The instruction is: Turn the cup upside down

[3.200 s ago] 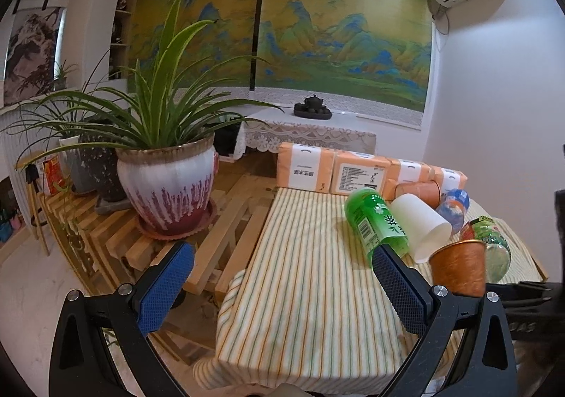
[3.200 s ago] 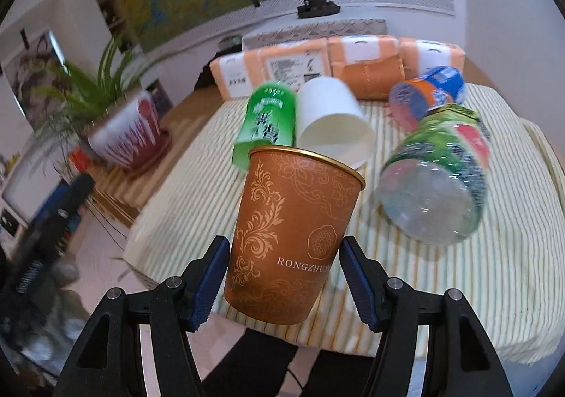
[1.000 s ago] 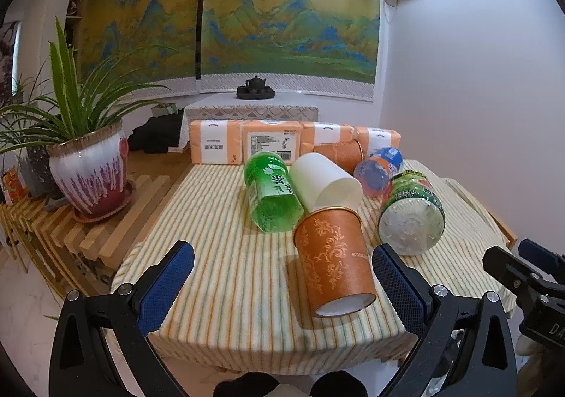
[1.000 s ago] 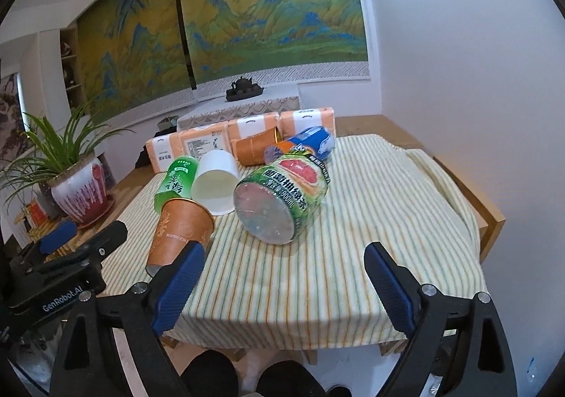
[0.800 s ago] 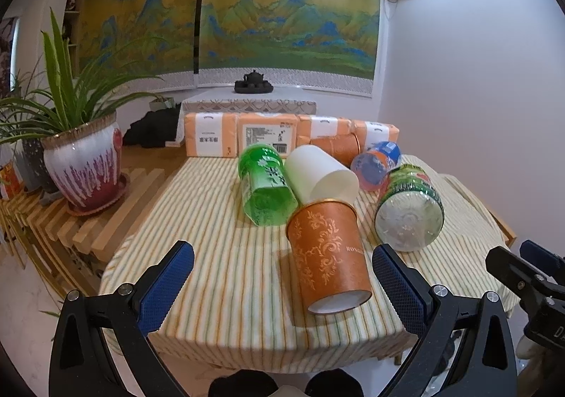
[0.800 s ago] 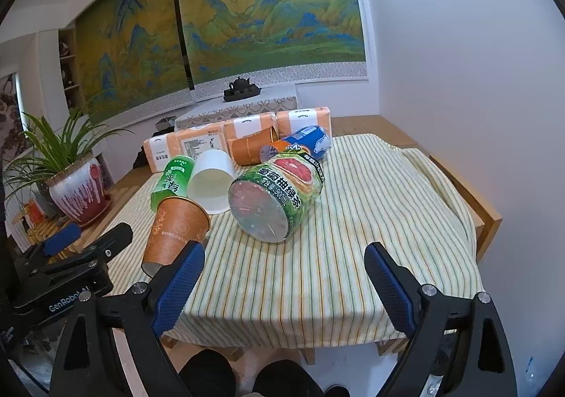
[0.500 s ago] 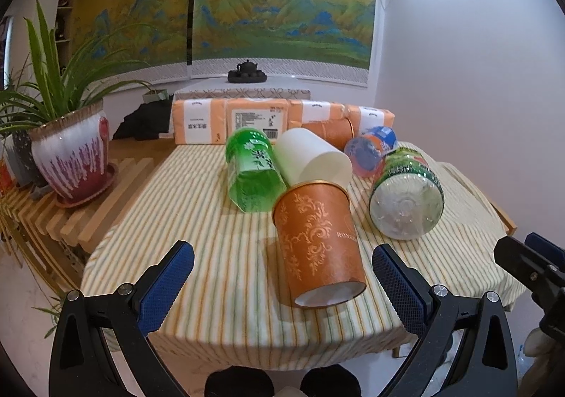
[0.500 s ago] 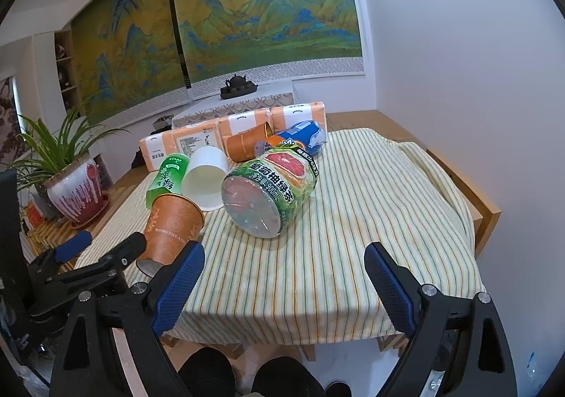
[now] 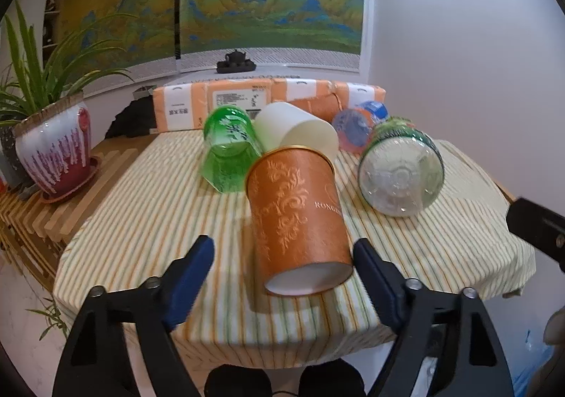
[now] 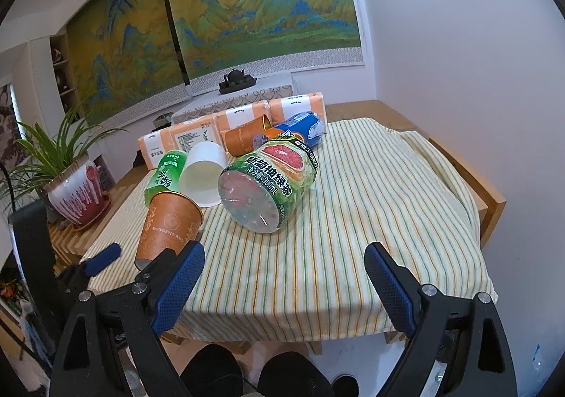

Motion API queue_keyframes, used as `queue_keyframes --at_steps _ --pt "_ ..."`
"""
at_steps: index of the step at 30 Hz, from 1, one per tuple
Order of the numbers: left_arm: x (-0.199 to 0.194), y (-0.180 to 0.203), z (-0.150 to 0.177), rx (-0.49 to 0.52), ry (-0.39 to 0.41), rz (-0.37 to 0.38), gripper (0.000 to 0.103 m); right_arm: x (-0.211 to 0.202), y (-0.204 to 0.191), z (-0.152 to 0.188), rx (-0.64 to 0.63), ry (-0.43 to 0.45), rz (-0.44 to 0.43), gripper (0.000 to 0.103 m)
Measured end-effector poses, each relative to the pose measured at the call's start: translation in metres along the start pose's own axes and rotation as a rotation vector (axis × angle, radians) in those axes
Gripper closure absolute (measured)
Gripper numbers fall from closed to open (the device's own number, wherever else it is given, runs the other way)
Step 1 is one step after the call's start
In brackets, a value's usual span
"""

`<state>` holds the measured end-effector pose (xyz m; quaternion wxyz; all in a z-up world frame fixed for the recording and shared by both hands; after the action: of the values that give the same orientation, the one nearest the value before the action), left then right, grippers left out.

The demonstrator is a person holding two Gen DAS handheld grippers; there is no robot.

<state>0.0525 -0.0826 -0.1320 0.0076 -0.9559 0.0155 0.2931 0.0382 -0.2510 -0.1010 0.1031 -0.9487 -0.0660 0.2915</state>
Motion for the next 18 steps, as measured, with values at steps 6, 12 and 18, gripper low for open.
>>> queue_keyframes --at_steps 6,12,18 --pt "0.001 0.004 0.005 0.022 -0.011 0.011 0.043 0.001 0.001 -0.003 0.028 -0.009 -0.015 0.013" --pt "0.002 0.004 -0.001 0.019 0.009 0.017 0.043 0.002 0.001 -0.004 0.043 -0.011 -0.023 0.013" --pt "-0.007 -0.004 -0.015 0.032 0.043 0.018 0.043 0.002 0.001 -0.004 0.041 -0.008 -0.025 0.013"
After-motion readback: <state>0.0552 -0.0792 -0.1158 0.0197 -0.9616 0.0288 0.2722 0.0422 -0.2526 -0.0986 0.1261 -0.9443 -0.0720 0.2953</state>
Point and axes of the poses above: each gripper's, at about its wrist camera, not at the fingertips, and x roughly the way its jaws point, y to its right, z to its underside, the point moved 3 cm from there along x, roughly the way its jaws point, and after that the axes turned 3 degrees about -z, right-handed, at the moved point
